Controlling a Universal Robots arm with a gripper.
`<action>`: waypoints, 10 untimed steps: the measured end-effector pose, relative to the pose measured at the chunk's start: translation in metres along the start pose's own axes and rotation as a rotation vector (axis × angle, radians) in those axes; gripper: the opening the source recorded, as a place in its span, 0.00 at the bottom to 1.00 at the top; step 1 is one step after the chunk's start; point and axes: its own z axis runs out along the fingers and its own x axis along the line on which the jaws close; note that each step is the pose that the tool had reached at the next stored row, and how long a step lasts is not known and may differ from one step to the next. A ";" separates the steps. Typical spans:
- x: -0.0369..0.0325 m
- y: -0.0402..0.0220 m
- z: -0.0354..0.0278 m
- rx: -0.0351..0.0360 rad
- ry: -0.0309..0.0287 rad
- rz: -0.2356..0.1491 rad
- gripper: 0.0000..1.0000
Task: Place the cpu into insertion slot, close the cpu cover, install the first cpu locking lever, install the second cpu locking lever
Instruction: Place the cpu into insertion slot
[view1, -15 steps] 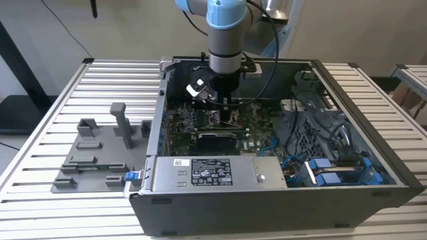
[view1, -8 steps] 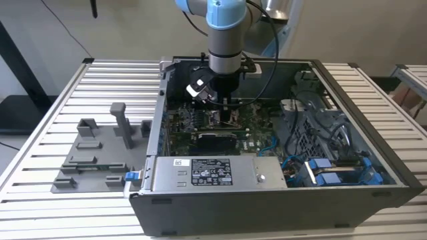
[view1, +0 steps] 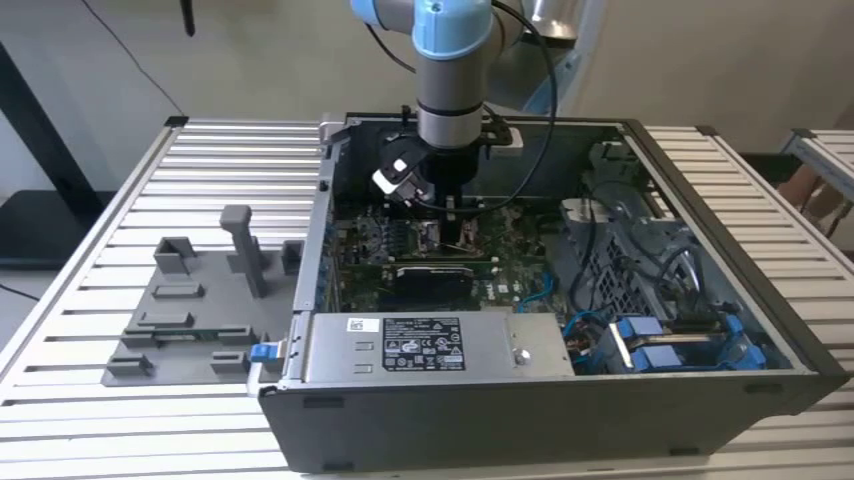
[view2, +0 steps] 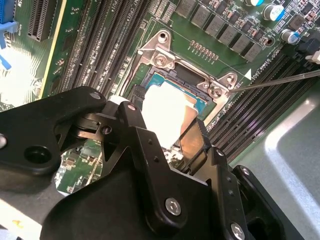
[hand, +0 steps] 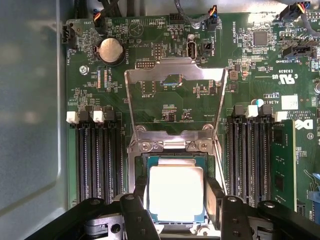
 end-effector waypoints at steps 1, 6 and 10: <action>0.0000 0.0000 0.0000 0.0000 0.0000 0.000 0.55; 0.0001 0.0001 -0.0021 -0.0001 0.0005 0.000 0.62; 0.0003 0.0008 -0.0109 -0.0001 0.0006 0.000 0.62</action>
